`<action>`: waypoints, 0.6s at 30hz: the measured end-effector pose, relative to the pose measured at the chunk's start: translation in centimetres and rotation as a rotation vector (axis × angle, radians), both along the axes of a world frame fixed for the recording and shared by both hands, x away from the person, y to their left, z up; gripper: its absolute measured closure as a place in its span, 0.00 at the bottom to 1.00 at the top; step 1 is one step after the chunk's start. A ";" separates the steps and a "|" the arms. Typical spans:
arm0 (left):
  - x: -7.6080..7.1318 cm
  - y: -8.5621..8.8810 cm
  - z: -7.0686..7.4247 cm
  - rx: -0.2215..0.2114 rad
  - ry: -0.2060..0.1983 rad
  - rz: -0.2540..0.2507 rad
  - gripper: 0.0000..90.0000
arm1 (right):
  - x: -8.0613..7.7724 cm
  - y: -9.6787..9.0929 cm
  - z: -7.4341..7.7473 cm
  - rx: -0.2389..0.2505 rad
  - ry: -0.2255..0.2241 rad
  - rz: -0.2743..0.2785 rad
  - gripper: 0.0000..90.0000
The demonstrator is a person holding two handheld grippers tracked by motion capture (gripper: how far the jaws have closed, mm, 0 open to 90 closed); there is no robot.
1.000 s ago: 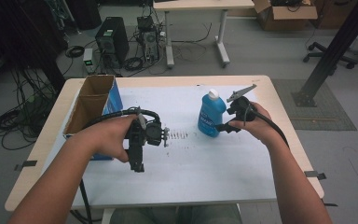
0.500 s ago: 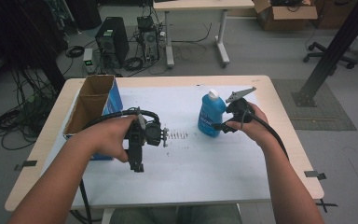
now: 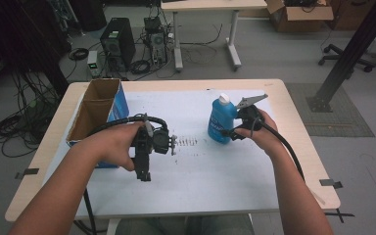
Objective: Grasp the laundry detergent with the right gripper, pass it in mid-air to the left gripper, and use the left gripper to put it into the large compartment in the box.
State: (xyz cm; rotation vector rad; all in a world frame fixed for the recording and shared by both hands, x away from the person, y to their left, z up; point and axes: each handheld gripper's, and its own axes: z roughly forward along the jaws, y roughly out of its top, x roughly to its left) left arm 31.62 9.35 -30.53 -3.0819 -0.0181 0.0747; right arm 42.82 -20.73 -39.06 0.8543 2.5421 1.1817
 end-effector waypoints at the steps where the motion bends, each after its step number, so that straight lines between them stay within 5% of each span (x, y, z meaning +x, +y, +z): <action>1: 0.0 0.0 0.0 -0.001 0.000 -0.001 0.00 | 0.1 0.0 -0.1 0.008 -0.004 -0.005 0.03; 18: -0.1 -0.4 0.0 -0.001 0.000 -0.010 0.00 | 0.4 0.7 -2.4 0.107 -0.044 -0.042 0.02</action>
